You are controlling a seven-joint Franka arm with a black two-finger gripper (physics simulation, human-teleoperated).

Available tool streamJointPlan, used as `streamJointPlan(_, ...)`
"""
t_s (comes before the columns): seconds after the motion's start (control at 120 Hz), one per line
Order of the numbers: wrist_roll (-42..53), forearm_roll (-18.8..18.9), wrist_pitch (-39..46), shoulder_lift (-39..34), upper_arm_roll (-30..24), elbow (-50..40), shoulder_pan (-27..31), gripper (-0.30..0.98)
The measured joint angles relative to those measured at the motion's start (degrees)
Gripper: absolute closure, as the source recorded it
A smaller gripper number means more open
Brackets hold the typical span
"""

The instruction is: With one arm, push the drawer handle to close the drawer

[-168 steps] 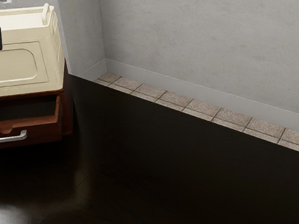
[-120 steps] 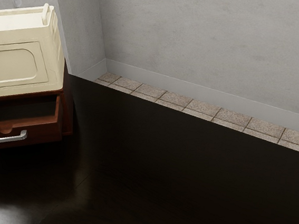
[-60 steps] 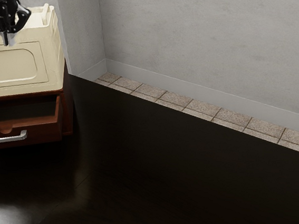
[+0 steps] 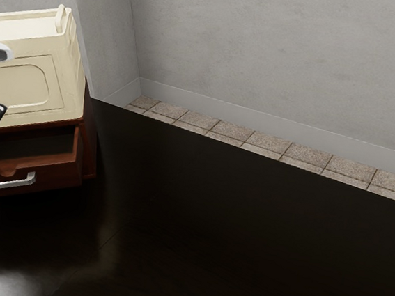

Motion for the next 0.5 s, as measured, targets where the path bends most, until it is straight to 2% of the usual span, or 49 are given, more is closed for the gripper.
streamJointPlan(0.183,-4.6,-2.6,3.1,-1.2,0.1,-9.3,1.5,0.78)
streamJointPlan(0.383,-9.8,-5.4,8.4,-1.0,1.6,-14.4,3.1,0.79)
streamJointPlan(0.5,-12.3,-5.6,11.5,-0.2,2.3,-16.5,6.1,0.79)
